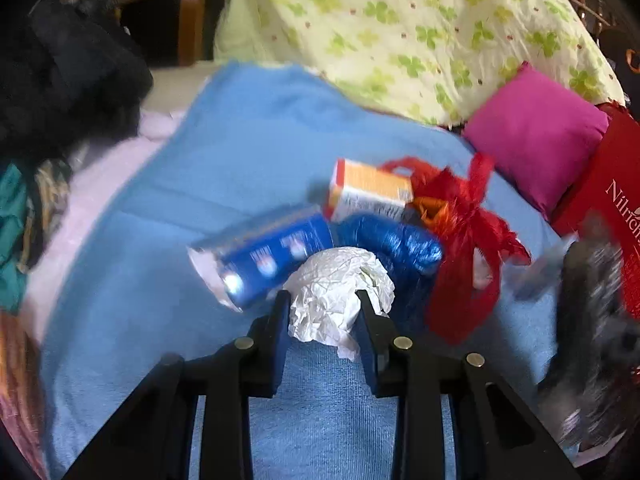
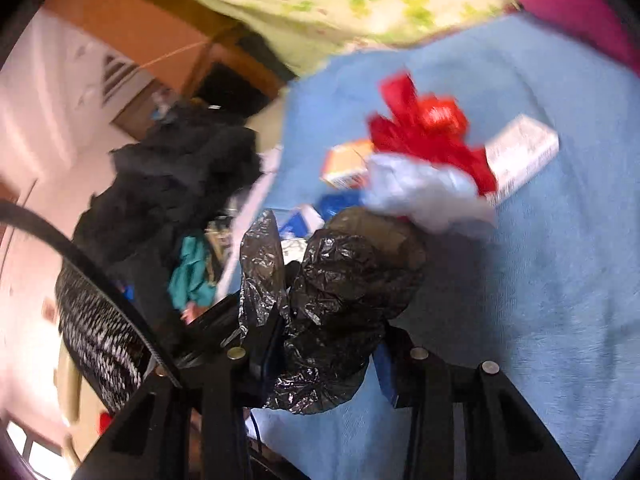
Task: Collect trash
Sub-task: 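Carry both items to the red mesh basket and open both tools, then move both tools back to the remaining trash on the blanket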
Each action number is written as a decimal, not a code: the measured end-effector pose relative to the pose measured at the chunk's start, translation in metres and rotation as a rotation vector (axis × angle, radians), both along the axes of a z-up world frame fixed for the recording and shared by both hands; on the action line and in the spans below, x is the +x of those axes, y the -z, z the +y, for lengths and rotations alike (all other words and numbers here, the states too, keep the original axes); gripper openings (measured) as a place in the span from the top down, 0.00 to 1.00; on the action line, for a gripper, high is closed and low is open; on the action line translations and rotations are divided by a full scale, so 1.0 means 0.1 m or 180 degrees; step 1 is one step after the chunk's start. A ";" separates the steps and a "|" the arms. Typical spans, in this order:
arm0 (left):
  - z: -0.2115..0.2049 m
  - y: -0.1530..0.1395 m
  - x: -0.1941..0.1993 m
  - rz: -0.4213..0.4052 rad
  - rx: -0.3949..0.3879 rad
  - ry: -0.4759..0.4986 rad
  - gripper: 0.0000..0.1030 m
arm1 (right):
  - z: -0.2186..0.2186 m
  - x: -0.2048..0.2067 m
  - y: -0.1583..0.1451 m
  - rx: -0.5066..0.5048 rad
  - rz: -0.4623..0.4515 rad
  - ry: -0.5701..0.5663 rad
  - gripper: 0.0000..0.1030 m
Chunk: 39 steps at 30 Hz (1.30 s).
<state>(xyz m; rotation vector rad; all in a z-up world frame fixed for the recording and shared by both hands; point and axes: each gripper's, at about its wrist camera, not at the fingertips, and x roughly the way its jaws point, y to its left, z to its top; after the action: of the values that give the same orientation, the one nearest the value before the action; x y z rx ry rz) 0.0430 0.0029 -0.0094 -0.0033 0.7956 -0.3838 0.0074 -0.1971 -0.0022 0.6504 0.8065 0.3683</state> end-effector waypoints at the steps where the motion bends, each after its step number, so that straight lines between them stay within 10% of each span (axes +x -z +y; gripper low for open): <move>1: 0.00 -0.05 -0.05 -0.0050 -0.0022 0.0001 0.68 | -0.01 -0.05 -0.05 -0.0033 -0.0080 0.0006 0.59; 11: -0.56 -0.54 -0.84 -0.0488 -0.0216 0.0567 0.68 | -0.41 -0.98 -0.74 -0.0779 -0.1017 0.0940 0.59; 23: -2.39 -1.47 -1.93 -0.0728 -0.0505 0.2054 0.66 | -1.58 -2.45 -1.18 -0.1337 -0.1433 0.2625 0.57; 27: -2.86 -1.37 -1.94 -0.0549 -0.0460 0.2146 0.63 | -2.27 -2.79 -1.10 -0.1217 -0.1269 0.2999 0.57; 30: -3.05 -1.27 -1.98 -0.0381 -0.0415 0.2189 0.31 | -2.52 -2.81 -1.15 -0.1222 -0.1123 0.3165 0.42; 32: -3.10 -1.22 -2.04 -0.0421 -0.0380 0.2188 0.29 | -2.61 -2.81 -1.15 -0.1165 -0.1082 0.3252 0.25; 39: -2.75 -1.17 -1.97 -0.0647 -0.0232 0.2022 0.29 | -2.57 -2.83 -1.17 -0.1169 -0.1293 0.3143 0.25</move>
<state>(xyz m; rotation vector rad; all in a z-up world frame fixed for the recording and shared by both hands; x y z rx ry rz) -0.1537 -0.2722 0.1080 0.2216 0.5661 -0.9981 -0.2759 -0.4536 0.1150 0.5290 0.0931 -0.5290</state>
